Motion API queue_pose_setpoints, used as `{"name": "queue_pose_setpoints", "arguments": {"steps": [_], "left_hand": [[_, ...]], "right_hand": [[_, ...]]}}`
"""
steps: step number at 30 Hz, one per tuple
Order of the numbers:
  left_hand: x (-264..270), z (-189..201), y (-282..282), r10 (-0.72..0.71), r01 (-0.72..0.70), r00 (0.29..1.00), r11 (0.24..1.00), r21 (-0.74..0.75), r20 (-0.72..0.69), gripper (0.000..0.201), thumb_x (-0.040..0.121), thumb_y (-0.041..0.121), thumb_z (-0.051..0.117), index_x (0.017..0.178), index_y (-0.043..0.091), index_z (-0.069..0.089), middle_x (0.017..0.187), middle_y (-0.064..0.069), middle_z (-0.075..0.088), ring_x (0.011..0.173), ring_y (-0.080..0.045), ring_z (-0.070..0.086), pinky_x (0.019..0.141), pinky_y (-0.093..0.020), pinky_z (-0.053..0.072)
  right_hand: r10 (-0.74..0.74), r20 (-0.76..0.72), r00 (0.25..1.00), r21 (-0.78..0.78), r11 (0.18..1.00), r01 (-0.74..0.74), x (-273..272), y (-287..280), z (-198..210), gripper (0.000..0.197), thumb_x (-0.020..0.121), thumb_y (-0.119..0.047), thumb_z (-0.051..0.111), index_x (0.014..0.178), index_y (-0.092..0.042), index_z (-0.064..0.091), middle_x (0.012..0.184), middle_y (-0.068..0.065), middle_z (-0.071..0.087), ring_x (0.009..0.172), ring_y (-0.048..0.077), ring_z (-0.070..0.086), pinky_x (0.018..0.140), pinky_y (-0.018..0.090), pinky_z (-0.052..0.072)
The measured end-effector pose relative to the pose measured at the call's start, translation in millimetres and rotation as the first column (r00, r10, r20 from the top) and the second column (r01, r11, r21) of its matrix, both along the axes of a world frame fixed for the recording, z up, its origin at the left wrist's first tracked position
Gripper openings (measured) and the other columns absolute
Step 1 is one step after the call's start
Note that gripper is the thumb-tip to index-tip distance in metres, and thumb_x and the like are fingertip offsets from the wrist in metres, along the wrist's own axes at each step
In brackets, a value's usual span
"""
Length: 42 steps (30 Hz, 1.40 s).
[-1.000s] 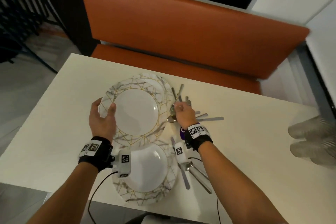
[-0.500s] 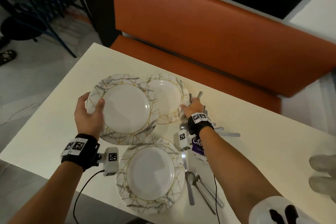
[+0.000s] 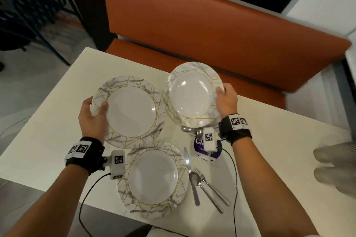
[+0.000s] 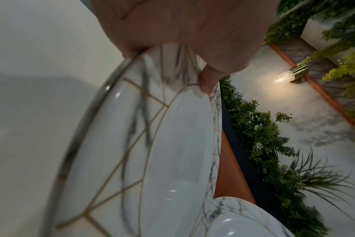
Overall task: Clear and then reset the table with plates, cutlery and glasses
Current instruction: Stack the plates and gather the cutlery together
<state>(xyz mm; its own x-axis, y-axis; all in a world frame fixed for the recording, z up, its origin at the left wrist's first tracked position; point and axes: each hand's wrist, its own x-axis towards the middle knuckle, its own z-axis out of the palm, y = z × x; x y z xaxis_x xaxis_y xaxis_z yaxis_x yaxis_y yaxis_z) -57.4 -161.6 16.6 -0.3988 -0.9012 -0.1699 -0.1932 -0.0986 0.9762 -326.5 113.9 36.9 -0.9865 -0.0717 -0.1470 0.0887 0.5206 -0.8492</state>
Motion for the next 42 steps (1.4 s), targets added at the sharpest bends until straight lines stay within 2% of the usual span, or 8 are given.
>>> {"name": "queue_pose_setpoints", "arguments": {"steps": [7, 17, 21, 24, 29, 34, 37, 42], "left_hand": [[-16, 7, 39, -0.158, 0.157, 0.987, 0.986, 0.063, 0.009, 0.023, 0.090, 0.037, 0.067, 0.113, 0.040, 0.066, 0.120, -0.002, 0.073, 0.114, -0.025, 0.068, 0.100, -0.051, 0.055], [-34, 10, 128, -0.366, 0.385, 0.923, 0.861, 0.331, -0.121, 0.025, 0.099, 0.030, 0.060, 0.123, 0.036, 0.067, 0.129, 0.006, 0.070, 0.124, -0.018, 0.063, 0.107, -0.044, 0.049], [-33, 5, 151, -0.373, 0.380, 0.922, 0.820, 0.429, -0.104, 0.034, 0.105, 0.030, 0.050, 0.137, 0.026, 0.060, 0.141, 0.005, 0.058, 0.136, -0.017, 0.047, 0.112, -0.044, 0.035], [-28, 3, 159, -0.323, 0.327, 0.941, 0.800, 0.504, -0.097, 0.022, 0.098, 0.035, 0.058, 0.117, 0.028, 0.066, 0.129, 0.000, 0.065, 0.131, -0.024, 0.053, 0.114, -0.049, 0.039], [-18, -44, 140, -0.290, 0.343, 0.939, 0.730, 0.592, -0.187, 0.078, 0.073, 0.067, 0.064, 0.140, 0.027, 0.058, 0.147, 0.000, 0.059, 0.138, -0.025, 0.052, 0.115, -0.055, 0.040], [0, -5, 149, -0.320, 0.345, 0.938, 0.854, 0.388, -0.130, 0.061, 0.091, 0.058, 0.066, 0.145, 0.033, 0.052, 0.148, 0.003, 0.057, 0.139, -0.017, 0.051, 0.115, -0.045, 0.043], [16, -10, 137, -0.366, 0.358, 0.931, 0.908, 0.218, -0.007, 0.089, 0.076, 0.069, 0.078, 0.152, 0.043, 0.039, 0.158, 0.006, 0.046, 0.146, -0.015, 0.041, 0.118, -0.045, 0.039], [48, -19, 100, -0.230, 0.232, 0.969, 0.972, -0.016, 0.085, 0.077, 0.085, 0.039, 0.082, 0.152, 0.030, 0.044, 0.152, 0.003, 0.051, 0.140, -0.015, 0.047, 0.115, -0.040, 0.044]], "right_hand": [[0.043, -0.122, 0.992, 0.008, 0.999, -0.042, 8, 91, 39, 0.018, 0.096, -0.020, 0.052, 0.105, -0.018, 0.067, 0.104, 0.000, 0.067, 0.094, 0.017, 0.060, 0.080, 0.032, 0.048], [-0.066, 0.232, 0.971, -0.124, 0.988, 0.097, 77, 141, 2, 0.015, 0.097, -0.021, 0.055, 0.095, -0.022, 0.070, 0.061, -0.009, 0.056, 0.057, 0.014, 0.047, 0.056, 0.026, 0.042], [-0.029, 0.168, 0.985, -0.016, 0.999, 0.032, 109, 140, -15, 0.018, 0.095, -0.028, 0.048, 0.102, -0.019, 0.062, 0.089, 0.002, 0.066, 0.075, 0.022, 0.060, 0.070, 0.037, 0.055], [-0.014, 0.180, 0.984, 0.024, 1.000, 0.010, 130, 132, -21, 0.026, 0.102, -0.019, 0.042, 0.123, -0.014, 0.056, 0.101, 0.002, 0.063, 0.079, 0.013, 0.058, 0.064, 0.022, 0.047], [-0.009, 0.137, 0.990, 0.076, 0.997, -0.001, 149, 113, -29, 0.040, 0.104, -0.014, 0.041, 0.141, -0.015, 0.056, 0.123, 0.009, 0.065, 0.107, 0.024, 0.059, 0.086, 0.023, 0.042], [-0.017, 0.109, 0.994, 0.019, 1.000, 0.015, 157, 90, -35, 0.041, 0.102, -0.011, 0.045, 0.139, -0.023, 0.060, 0.109, 0.010, 0.068, 0.101, 0.025, 0.062, 0.089, 0.028, 0.049], [0.023, 0.087, 0.996, 0.014, 1.000, -0.024, 161, 71, -33, 0.041, 0.104, -0.017, 0.045, 0.143, -0.026, 0.056, 0.112, 0.010, 0.066, 0.105, 0.024, 0.060, 0.090, 0.024, 0.045], [0.250, 0.123, 0.960, -0.047, 0.968, -0.246, 166, 44, -34, 0.037, 0.105, -0.031, 0.043, 0.137, -0.027, 0.061, 0.122, 0.000, 0.069, 0.108, 0.016, 0.062, 0.100, 0.036, 0.051]]}}
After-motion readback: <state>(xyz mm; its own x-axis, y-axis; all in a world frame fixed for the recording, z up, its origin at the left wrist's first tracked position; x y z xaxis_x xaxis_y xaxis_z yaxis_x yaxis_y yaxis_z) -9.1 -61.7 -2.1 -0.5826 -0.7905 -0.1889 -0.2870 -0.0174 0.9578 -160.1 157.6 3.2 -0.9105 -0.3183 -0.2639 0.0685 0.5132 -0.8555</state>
